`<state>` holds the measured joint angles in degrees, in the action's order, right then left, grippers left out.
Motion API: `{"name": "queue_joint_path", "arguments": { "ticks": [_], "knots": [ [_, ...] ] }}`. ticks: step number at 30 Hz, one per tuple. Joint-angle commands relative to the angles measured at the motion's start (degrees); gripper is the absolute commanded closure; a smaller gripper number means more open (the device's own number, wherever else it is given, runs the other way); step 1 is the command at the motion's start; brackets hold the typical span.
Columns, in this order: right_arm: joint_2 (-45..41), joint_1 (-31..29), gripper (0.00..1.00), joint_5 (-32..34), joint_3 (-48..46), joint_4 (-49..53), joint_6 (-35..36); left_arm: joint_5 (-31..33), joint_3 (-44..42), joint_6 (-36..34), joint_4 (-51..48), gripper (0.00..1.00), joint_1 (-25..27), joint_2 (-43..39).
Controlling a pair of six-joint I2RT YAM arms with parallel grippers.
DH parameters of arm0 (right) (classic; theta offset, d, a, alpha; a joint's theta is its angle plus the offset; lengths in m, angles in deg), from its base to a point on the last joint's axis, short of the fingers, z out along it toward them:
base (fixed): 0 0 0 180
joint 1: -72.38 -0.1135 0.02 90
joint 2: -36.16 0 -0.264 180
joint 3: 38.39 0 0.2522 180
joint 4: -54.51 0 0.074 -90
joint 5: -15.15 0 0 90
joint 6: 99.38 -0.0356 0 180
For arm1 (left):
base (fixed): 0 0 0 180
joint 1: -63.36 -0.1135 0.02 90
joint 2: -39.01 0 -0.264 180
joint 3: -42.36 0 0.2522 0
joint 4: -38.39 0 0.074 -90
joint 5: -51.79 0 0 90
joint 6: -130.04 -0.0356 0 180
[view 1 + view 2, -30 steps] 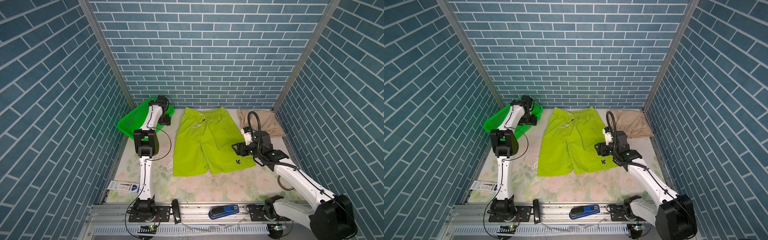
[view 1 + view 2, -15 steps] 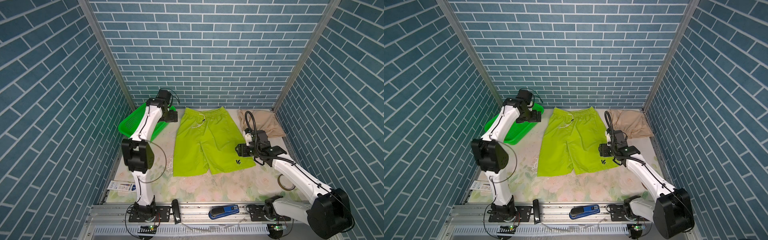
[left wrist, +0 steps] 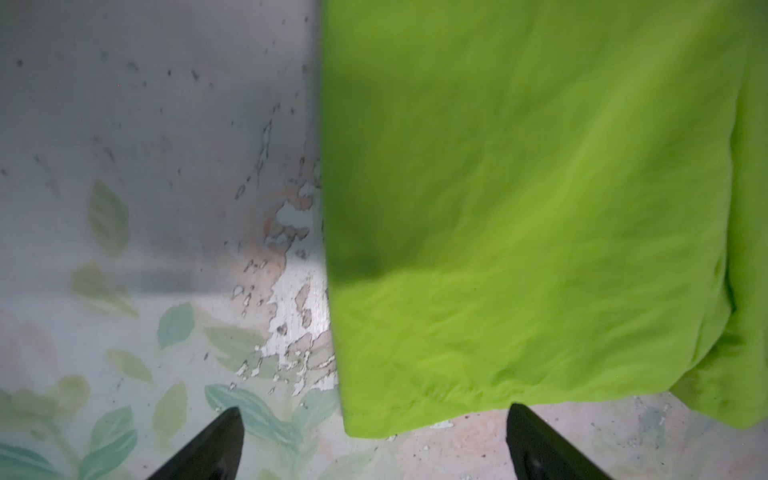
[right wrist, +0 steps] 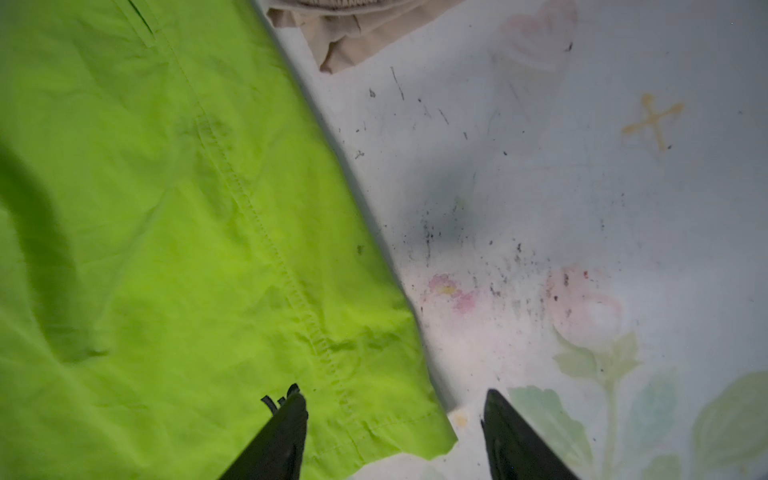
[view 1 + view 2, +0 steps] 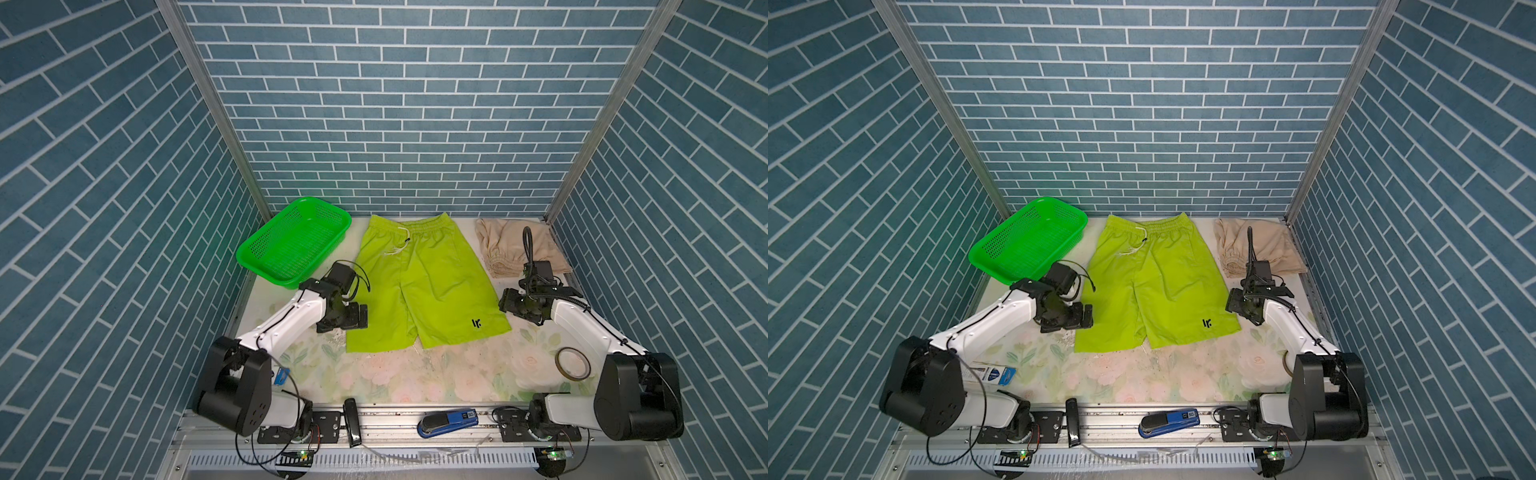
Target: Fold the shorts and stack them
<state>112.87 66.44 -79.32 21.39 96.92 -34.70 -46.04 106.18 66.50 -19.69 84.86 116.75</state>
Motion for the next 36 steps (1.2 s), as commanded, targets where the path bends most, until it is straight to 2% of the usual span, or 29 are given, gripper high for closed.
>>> {"name": "queue_joint_path", "arguments": {
  "ticks": [1,8,10,13,15,16,18,23,27,29,34,36],
  "knots": [
    [2.7,0.05,0.33,-3.46,-2.75,-1.87,-3.68,-1.95,-3.68,3.45,5.76,0.0,1.39,-4.57],
    [5.3,0.02,0.39,-5.57,-5.72,-6.18,-5.61,-2.95,-10.51,5.86,9.77,0.01,4.99,-7.59],
    [4.97,0.04,0.44,-5.22,-6.32,-6.72,-5.79,-3.75,-12.69,6.12,11.85,0.04,5.23,-7.4],
    [4.92,0.05,0.57,-5.02,-6.71,-6.91,-5.7,-3.94,-14.3,6.63,14.83,0.16,6.4,-6.34],
    [5.03,0.03,0.71,-4.81,-6.88,-7.43,-5.54,-4.2,-14.88,6.83,16.72,0.3,7.24,-5.28],
    [5.26,0.05,0.82,-4.69,-6.7,-7.56,-5.19,-4.21,-15.15,7.09,17.52,0.38,7.7,-4.66],
    [5.91,0.05,0.98,-3.86,-5.39,-6.65,-4.1,-4.47,-15.43,7.33,19.26,0.55,8.9,-3.25],
    [6.88,0.05,1.0,2.14,1.76,-1.4,0.57,-3.2,-11.98,7.19,18.89,1.0,15.09,1.27],
    [7.39,0.05,1.0,6.2,9.54,2.23,4.52,-1.99,-8.28,8.23,17.85,1.0,22.16,4.2],
    [7.58,0.04,1.0,7.36,13.23,3.89,6.06,-1.59,-7.22,9.6,15.63,0.99,23.4,4.88],
    [5.55,0.02,1.0,6.28,14.61,3.9,6.69,5.58,-5.99,11.65,7.72,0.23,21.62,-1.3],
    [4.97,0.05,1.0,5.33,13.43,3.34,6.28,6.77,-6.8,11.98,6.72,0.09,19.86,-4.4]
  ]
}}
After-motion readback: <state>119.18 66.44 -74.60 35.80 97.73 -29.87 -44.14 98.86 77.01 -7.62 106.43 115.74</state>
